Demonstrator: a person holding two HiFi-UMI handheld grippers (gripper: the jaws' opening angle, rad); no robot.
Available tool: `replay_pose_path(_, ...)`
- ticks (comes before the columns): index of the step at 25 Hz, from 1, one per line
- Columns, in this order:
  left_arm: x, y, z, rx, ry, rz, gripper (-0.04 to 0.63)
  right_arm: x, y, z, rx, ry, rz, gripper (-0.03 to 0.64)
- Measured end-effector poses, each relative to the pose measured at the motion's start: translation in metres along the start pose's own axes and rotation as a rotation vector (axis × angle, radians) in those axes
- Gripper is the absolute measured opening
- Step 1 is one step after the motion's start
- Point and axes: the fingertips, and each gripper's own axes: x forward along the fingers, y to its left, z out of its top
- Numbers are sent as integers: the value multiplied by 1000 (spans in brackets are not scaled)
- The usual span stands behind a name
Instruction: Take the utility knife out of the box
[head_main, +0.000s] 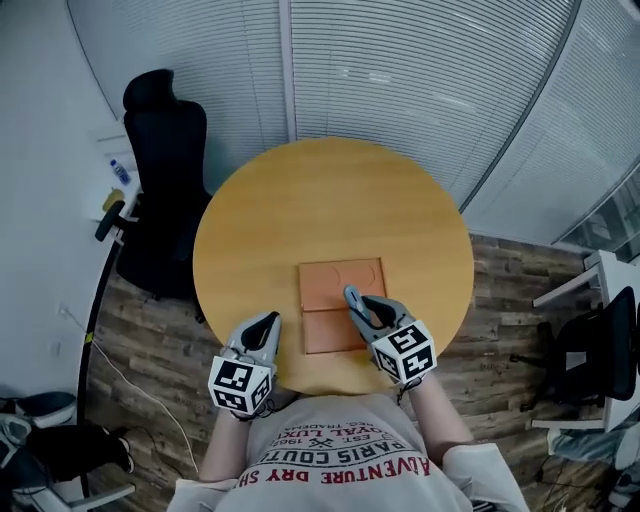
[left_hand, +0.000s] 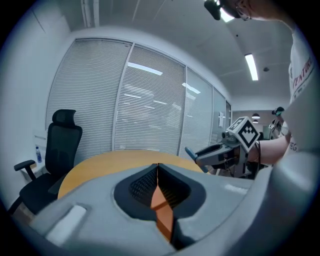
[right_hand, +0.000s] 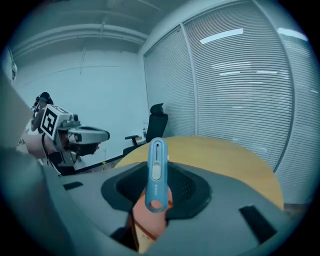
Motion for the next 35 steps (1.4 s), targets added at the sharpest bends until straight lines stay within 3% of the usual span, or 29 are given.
replay_pose_path(5, 12, -12, 16, 45, -29, -19, 11, -31, -22, 15, 45, -127, -89, 133)
replay_pose_path(13, 21, -29, 34, 88, -57, -48, 11, -69, -49, 28, 68, -249, -218, 133)
replay_pose_path(20, 29, -47, 45, 92, -91, -74, 11, -78, -53, 27, 119, -277, -200, 133)
replay_pose_path(26, 36, -55, 44, 86, -94, -73, 11, -84, -59, 23, 32, -231, -245, 133)
replay_pose_path(35, 43, -57, 49, 86, -98, -73, 11, -79, -58, 32, 26, -256, -279, 133)
